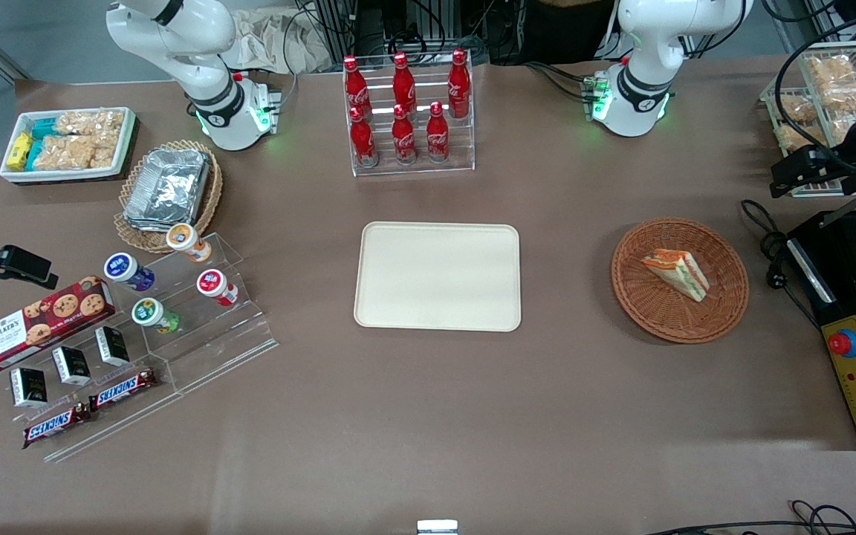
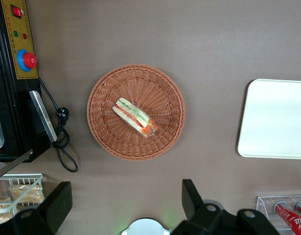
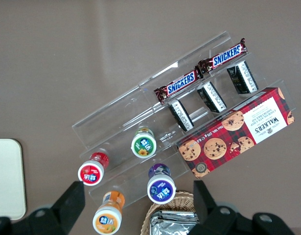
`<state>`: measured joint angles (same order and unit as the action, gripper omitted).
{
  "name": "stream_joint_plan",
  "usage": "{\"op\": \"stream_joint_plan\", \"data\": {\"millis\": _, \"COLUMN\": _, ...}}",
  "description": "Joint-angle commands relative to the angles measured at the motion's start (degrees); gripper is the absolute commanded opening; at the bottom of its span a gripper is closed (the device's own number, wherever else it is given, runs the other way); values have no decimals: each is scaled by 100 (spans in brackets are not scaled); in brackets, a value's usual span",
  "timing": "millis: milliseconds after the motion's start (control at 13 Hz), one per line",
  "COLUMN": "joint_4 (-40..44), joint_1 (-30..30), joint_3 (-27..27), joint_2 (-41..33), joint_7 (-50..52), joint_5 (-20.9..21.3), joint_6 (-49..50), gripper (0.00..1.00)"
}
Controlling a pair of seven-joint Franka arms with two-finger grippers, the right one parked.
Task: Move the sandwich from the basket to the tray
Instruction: 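Move the left gripper from rest toward the wicker basket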
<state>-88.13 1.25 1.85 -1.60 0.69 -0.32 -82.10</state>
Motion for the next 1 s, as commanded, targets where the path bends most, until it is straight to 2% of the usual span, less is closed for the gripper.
{"op": "stream_joint_plan", "data": {"millis": 0, "joint_4": 59, "joint_1": 42, "joint_3": 35, "joint_2": 10, "joint_7": -35, "joint_5": -99, "joint_6": 45, "gripper": 100}}
{"op": "stream_joint_plan", "data": {"millis": 231, "joint_4": 68, "joint_1": 16, "joint_3": 35, "joint_2": 63, "joint_7": 761, "joint_5": -117, "joint_6": 45, "gripper": 100}}
{"op": "stream_joint_plan", "data": {"millis": 462, "joint_4": 7, "joint_1": -11, "joint_3": 52, "joint_2": 195, "joint_7": 3324, "joint_5": -135, "joint_6": -68, "gripper": 100}}
{"op": "stream_joint_plan", "data": {"millis": 538, "joint_4": -133, "joint_1": -28, "joint_3": 61, "joint_2": 195, "joint_7": 3828, "joint_5": -82, "joint_6": -182, "gripper": 100}}
{"op": "stream_joint_plan", "data": {"millis": 923, "joint_4": -2054, "joint_1": -37, "joint_3": 158, "joint_2": -235, "joint_7": 5316, "joint_5": -20, "joint_6": -1760, "gripper": 100}}
